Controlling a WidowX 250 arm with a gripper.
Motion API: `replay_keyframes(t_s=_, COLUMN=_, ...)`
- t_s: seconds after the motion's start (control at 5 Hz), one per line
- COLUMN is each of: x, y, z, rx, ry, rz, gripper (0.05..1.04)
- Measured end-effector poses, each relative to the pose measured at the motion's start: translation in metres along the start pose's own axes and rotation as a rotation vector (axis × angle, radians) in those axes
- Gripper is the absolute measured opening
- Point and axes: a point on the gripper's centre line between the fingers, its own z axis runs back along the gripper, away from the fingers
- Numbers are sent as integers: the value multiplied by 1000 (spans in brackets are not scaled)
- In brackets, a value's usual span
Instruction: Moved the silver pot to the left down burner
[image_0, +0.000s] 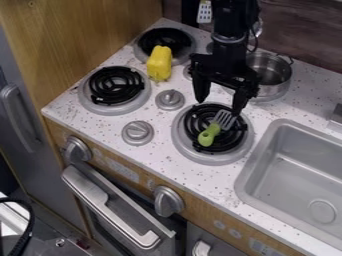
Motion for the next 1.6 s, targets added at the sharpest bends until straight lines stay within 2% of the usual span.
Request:
replay_keyframes(t_s=0.2, x=-5, y=0, z=-13, rx=1, ry=38, rz=0, gripper=997)
replay_keyframes(t_s=0.4, x=11, y=-5, z=-21, rx=-8, ry=25, rz=-27, gripper=997)
replay_keyframes(t_s=0.6, x=36, y=-22, z=-24, rx=-36, ry=-23, rz=-118, gripper=997)
replay_keyframes(t_s=0.8, x=62, y=-33, z=-19, rx=-58, ry=-116, rz=-180, gripper=997)
replay_keyframes(t_s=1.2, x=114, y=-55, z=-10, rx=-54, ry=-369, rz=-307, gripper=997)
replay_keyframes(t_s=1.4, x=128, y=-60, z=-27, rx=-72, ry=-393, rz=-317, gripper=997)
replay_keyframes(t_s=1.6, x=139, y=-54, z=-54, rx=-66, ry=-374, rz=-312, gripper=997)
